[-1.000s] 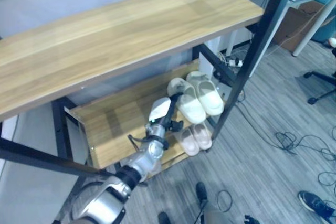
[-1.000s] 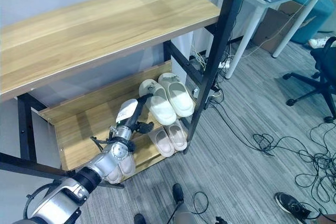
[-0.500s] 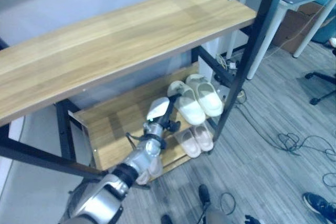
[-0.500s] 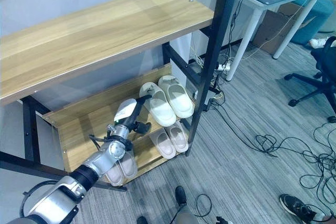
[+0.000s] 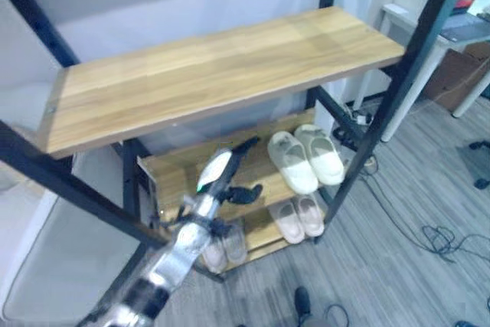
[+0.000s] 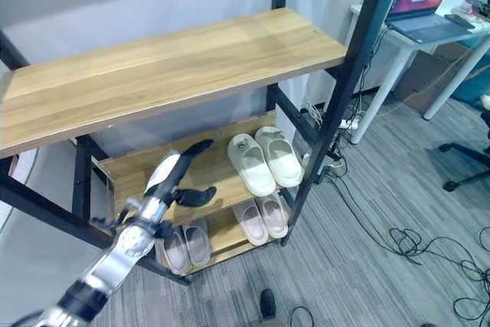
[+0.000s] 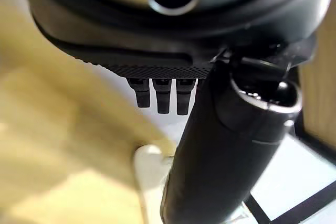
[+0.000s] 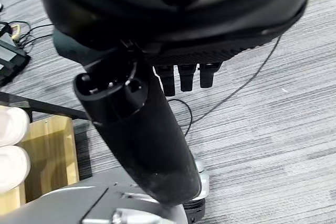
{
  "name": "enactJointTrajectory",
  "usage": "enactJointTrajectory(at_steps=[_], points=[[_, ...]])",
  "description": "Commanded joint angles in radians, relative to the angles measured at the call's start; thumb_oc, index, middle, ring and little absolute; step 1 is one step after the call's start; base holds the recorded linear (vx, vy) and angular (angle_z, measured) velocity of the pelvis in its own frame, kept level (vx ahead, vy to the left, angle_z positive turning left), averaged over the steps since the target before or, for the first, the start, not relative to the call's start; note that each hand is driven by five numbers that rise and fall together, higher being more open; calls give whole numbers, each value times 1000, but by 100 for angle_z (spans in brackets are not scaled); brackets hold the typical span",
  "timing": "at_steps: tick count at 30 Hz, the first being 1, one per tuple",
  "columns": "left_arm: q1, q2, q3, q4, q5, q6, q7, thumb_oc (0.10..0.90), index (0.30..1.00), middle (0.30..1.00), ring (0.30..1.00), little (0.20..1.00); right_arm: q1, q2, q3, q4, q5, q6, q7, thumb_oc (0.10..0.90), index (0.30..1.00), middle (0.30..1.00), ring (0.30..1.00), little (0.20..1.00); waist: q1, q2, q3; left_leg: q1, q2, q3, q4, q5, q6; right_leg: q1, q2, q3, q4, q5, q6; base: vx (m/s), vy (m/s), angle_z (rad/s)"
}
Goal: Arrange the slippers neatly on the shoe rack.
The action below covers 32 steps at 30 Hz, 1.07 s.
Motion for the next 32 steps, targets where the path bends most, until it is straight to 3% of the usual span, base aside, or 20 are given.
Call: enactJointTrajectory(at_steps=[1,4,9,12,19,21,22,25,26,29,30,32], points=[[-25,81,103,-234,-312,-127,-165,800,900,900,900,900,6,8,-16,13,-27,3,24,800,900,900,900,900,21,15,-53,-50,3,-103,-2,-34,-23,95,44,-34,38,-169,54,-86,42,17],[52,98,107,-296,-506,-120,-283,800,900,900,900,900,20,8,6,30,-54,13,60,800,900,900,900,900,34,10,-63,-36,0,-107,-2,-39,-20,110,43,-38,36,-169,55,-42,23,16],[107,141,81,-303,-604,-102,-382,800,900,900,900,900,27,6,23,32,-71,10,89,800,900,900,900,900,41,7,-77,-23,-1,-107,-2,-43,-18,122,42,-36,34,-170,56,-4,5,4],[189,127,37,-229,-720,-50,-467,800,900,900,900,900,24,7,40,37,-82,10,108,800,900,900,900,900,44,6,-87,-12,-3,-104,-2,-45,-15,128,41,-29,33,-168,55,-12,13,-7],[272,117,59,-70,-568,-58,-410,800,900,900,900,900,12,3,41,38,-75,14,107,800,900,900,900,900,49,7,-83,-9,-7,-106,-2,-44,-9,130,38,-25,36,-165,54,-8,5,-3],[293,45,69,101,-487,-52,-354,800,900,900,900,900,16,-2,36,34,-61,17,107,800,900,900,900,900,49,7,-78,-11,-8,-108,-2,-40,-6,127,37,-25,38,-162,52,-48,27,1],[287,-32,85,284,-430,-45,-295,800,900,900,900,900,17,-9,27,39,-56,20,101,800,900,900,900,900,47,6,-75,-13,-10,-109,-2,-38,-3,125,38,-25,38,-160,51,-50,28,-1],[231,-131,135,585,-321,-29,-187,800,900,900,900,900,7,-16,2,47,-41,24,87,800,900,900,900,900,44,4,-72,-14,-11,-110,-2,-34,-1,123,39,-24,37,-159,47,-17,9,-1],[230,-170,167,687,-337,-13,-164,800,900,900,900,900,4,-19,-5,49,-36,25,80,800,900,900,900,900,44,2,-74,-14,-12,-109,-2,-32,0,122,39,-23,37,-159,46,0,0,0],[162,-236,248,986,-354,1,-112,800,900,900,900,900,-18,-21,-14,61,-31,27,66,800,900,900,900,900,39,-1,-76,-10,-11,-109,-2,-29,-1,123,40,-20,37,-160,41,1,0,1],[162,-236,248,986,-354,1,-112,800,900,900,900,900,-18,-21,-14,61,-31,27,66,800,900,900,900,900,39,-1,-76,-9,-11,-109,-2,-29,-1,123,40,-20,37,-160,41,0,0,0],[127,-250,290,1156,-322,15,-84,800,900,900,900,900,-29,-17,-16,78,-28,30,60,800,900,900,900,900,38,-3,-81,-7,-11,-108,-2,-29,-3,125,42,-20,33,-160,38,7,0,-3]])
